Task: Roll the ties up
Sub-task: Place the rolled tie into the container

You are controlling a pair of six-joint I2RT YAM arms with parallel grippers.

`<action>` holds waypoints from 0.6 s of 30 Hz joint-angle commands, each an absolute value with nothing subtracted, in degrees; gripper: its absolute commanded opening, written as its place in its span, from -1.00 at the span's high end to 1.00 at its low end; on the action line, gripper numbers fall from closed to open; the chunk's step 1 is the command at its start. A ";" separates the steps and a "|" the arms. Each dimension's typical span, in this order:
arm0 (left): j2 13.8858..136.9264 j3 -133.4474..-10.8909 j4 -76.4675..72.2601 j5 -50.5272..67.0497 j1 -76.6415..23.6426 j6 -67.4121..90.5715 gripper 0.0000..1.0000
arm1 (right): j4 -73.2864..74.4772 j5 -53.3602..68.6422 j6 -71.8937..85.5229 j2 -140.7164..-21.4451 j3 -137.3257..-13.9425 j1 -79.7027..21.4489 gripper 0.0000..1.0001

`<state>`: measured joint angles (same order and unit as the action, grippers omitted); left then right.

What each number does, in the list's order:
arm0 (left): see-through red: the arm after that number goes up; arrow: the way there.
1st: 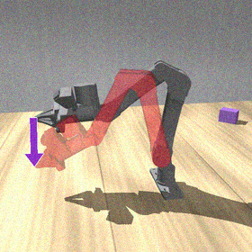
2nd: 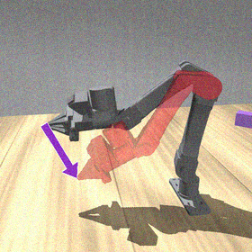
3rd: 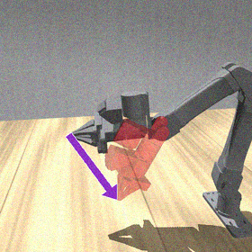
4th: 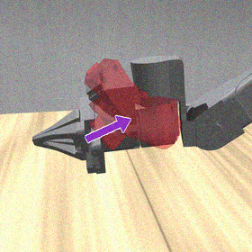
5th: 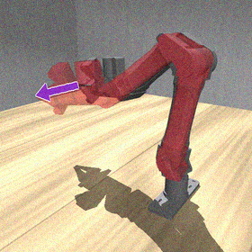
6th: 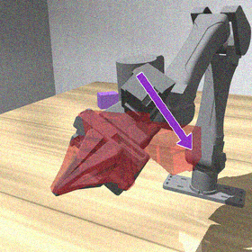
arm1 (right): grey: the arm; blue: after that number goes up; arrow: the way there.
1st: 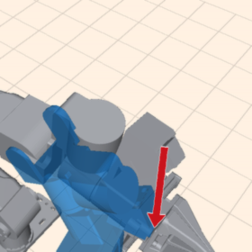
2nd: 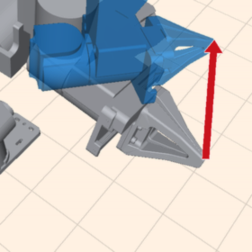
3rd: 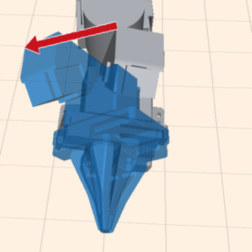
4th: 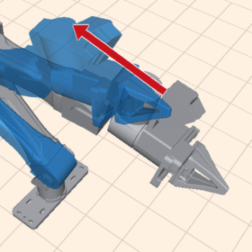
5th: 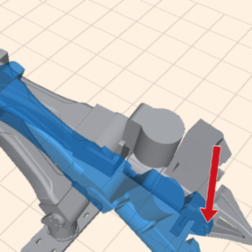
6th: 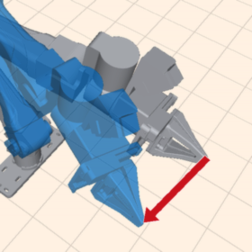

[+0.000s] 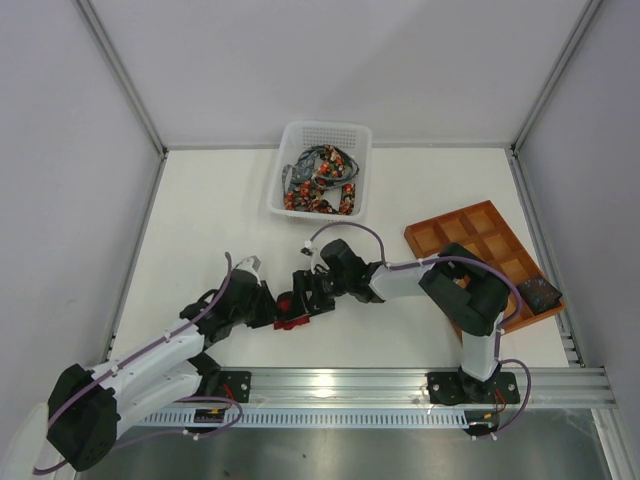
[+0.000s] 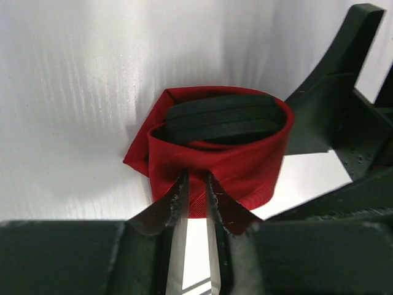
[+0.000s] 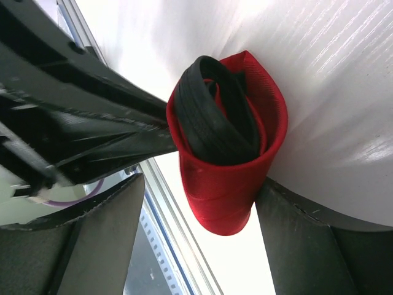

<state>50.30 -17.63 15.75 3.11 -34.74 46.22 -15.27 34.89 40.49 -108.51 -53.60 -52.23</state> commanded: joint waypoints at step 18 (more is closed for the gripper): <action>58.70 -30.41 15.30 1.92 -27.25 36.57 0.34 | -23.55 29.89 40.95 -108.45 -48.25 -51.85 -0.57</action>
<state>56.05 -28.86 18.33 1.63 -28.75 39.88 -22.74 33.76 41.17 -108.09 -50.15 -51.90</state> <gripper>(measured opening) 0.334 0.785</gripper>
